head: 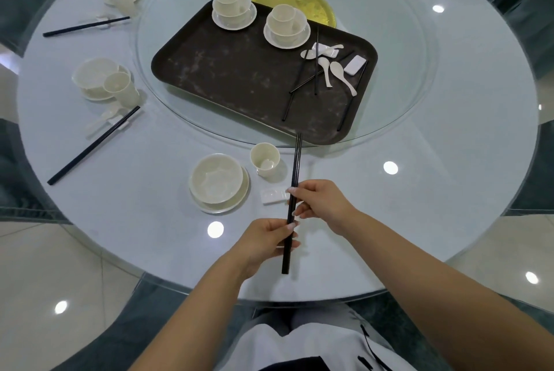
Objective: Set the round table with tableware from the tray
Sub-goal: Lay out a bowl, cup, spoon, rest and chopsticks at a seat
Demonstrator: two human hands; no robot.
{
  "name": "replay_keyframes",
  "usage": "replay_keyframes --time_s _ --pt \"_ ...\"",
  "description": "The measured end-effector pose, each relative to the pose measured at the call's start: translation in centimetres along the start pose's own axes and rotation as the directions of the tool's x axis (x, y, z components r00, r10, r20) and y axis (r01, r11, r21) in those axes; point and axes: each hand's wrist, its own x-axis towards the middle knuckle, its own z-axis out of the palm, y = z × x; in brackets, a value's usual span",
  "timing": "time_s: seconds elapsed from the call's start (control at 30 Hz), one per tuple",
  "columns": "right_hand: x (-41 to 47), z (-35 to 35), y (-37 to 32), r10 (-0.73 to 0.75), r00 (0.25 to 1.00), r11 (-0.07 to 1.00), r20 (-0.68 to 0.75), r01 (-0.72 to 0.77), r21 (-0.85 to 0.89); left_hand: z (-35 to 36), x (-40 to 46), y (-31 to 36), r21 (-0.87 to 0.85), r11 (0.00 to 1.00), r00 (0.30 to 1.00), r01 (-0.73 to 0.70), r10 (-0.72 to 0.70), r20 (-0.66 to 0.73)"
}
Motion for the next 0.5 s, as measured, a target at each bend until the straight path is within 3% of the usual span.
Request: replay_keyframes --time_s 0.17,0.5 --pt "1.1 0.4 1.1 0.067 0.997 0.994 -0.047 -0.071 -0.089 0.5 0.3 -1.2 0.233 0.971 0.997 -0.042 0.054 -0.046" --pt "3.9 1.3 2.8 0.185 0.974 0.949 -0.127 -0.211 -0.233 1.3 1.6 -2.3 0.422 0.906 0.993 -0.031 0.077 -0.092"
